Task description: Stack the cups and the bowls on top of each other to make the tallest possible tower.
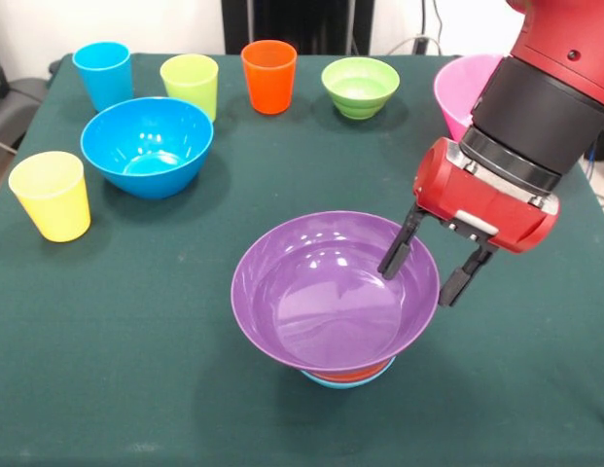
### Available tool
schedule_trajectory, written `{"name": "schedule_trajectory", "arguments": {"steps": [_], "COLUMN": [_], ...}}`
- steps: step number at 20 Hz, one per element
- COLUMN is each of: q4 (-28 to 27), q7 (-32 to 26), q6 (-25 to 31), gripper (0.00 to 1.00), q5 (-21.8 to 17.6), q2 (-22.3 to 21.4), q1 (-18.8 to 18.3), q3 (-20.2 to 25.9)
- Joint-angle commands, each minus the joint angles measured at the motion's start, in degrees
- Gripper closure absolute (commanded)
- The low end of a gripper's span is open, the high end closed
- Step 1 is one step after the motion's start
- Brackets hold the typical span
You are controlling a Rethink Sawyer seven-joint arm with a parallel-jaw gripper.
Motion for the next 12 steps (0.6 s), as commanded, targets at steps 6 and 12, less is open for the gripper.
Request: {"name": "schedule_trajectory", "arguments": {"steps": [6,12], "q4": [4.0,4.5], "q7": [5.4,5.6], "q6": [0.5,2.8], "gripper": [0.0,0.0], "q5": [-0.6,-0.4], "q2": [0.8,-1.0], "q1": [-0.8,0.0], "q3": [9.3,9.2]}}
